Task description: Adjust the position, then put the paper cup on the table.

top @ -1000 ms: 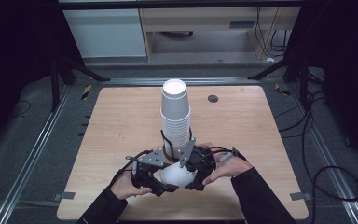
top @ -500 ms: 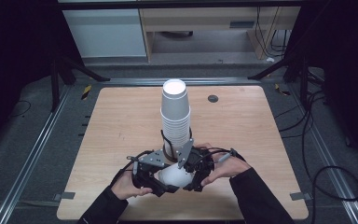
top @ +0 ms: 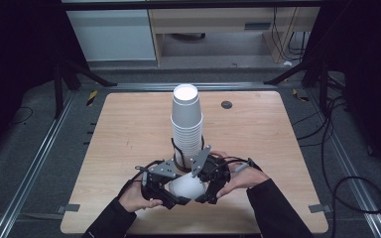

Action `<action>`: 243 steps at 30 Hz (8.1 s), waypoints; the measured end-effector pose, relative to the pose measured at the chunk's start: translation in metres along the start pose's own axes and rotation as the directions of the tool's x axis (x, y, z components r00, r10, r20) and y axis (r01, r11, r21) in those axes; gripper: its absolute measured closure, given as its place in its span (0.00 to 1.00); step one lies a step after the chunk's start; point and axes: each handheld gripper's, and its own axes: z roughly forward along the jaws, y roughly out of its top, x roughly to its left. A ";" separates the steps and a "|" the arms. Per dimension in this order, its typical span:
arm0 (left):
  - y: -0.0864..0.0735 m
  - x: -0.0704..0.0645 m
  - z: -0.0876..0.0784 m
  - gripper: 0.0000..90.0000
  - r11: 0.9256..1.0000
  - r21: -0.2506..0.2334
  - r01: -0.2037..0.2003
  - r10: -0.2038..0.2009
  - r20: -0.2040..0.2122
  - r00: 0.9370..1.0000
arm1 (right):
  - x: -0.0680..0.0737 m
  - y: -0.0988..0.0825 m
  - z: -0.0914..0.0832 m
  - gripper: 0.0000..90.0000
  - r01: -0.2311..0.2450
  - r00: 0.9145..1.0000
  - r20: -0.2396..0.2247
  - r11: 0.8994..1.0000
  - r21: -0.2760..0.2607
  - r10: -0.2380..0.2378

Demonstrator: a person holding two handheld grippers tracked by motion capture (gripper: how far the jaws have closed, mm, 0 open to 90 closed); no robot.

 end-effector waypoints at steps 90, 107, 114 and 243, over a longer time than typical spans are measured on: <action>0.009 -0.006 0.009 0.24 0.986 -0.140 -0.089 0.089 -0.002 0.996 | 0.022 -0.084 -0.016 0.03 -0.262 0.952 -0.018 0.787 -0.558 0.304; 0.013 -0.011 0.013 0.24 0.986 -0.131 -0.103 0.105 0.004 0.994 | 0.020 -0.080 -0.007 0.05 -0.283 0.953 -0.072 0.776 -0.564 0.295; 0.014 -0.012 0.014 0.24 0.987 -0.118 -0.110 0.111 0.004 0.994 | 0.020 -0.077 -0.003 0.06 -0.282 0.955 -0.080 0.783 -0.555 0.287; -0.050 0.041 -0.063 0.22 0.935 -0.211 0.286 -0.352 -0.431 0.831 | -0.041 -0.135 -0.115 0.12 -0.602 0.443 0.462 0.637 -0.481 0.768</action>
